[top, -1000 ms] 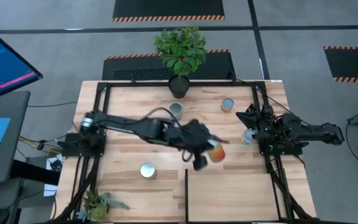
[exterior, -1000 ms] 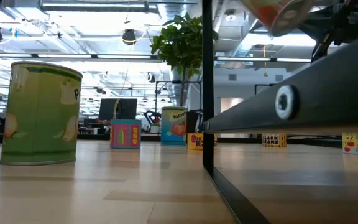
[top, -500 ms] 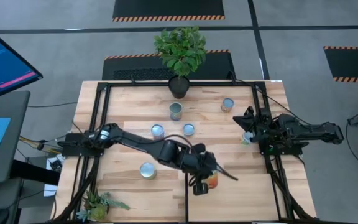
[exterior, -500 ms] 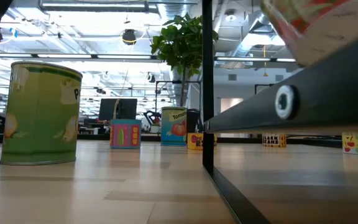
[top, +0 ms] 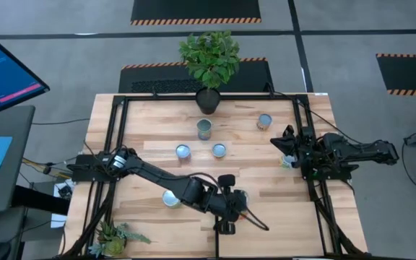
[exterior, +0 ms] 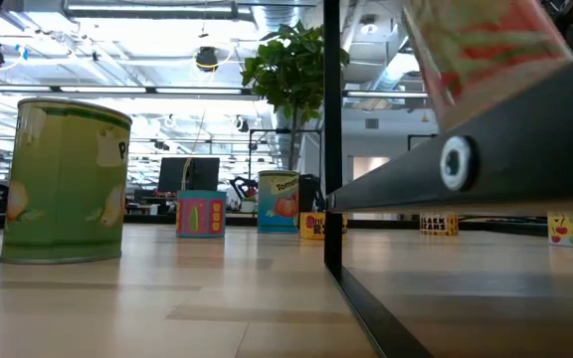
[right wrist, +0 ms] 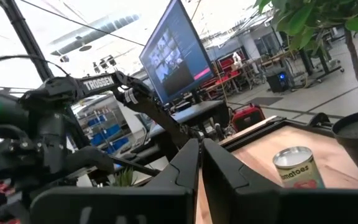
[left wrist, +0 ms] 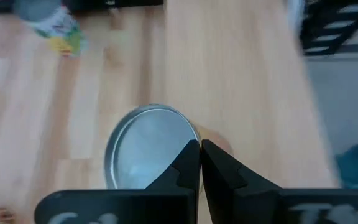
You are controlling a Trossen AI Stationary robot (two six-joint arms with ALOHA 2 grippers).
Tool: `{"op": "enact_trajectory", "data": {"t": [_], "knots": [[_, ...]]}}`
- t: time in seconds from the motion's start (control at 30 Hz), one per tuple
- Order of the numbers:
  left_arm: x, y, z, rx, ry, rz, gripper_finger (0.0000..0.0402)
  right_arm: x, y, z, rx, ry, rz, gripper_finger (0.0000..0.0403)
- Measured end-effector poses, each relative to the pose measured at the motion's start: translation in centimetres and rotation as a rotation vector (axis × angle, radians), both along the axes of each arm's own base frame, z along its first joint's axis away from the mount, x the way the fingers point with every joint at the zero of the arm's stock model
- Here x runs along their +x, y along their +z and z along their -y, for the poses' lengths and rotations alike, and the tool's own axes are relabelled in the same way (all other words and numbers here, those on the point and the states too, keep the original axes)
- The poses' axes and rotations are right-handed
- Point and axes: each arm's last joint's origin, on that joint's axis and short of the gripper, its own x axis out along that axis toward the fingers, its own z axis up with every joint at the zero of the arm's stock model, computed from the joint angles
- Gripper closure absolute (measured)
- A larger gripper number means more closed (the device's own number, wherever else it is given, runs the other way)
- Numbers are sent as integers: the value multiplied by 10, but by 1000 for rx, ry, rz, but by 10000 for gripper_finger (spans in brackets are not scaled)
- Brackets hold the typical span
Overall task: Pick and place cans onto a shelf
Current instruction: Put the canned green beans on the shelf
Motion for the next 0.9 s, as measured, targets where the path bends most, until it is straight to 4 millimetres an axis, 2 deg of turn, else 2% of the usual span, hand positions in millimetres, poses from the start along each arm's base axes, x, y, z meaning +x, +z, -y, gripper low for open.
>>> {"op": "enact_trajectory", "data": {"t": [0.1,0.27,0.53,0.9], "knots": [[0,-2,5,46,-4,16,401,0,0,0,0,0,-1,356],[-1,-4,6,-7,-52,-4,401,0,0,0,0,-1,-2,356],[3,-15,1,-79,-82,-46,401,0,-1,0,0,-2,-6,356],[5,-15,-4,-134,-123,-66,401,1,-3,0,-1,-3,-33,356]]}}
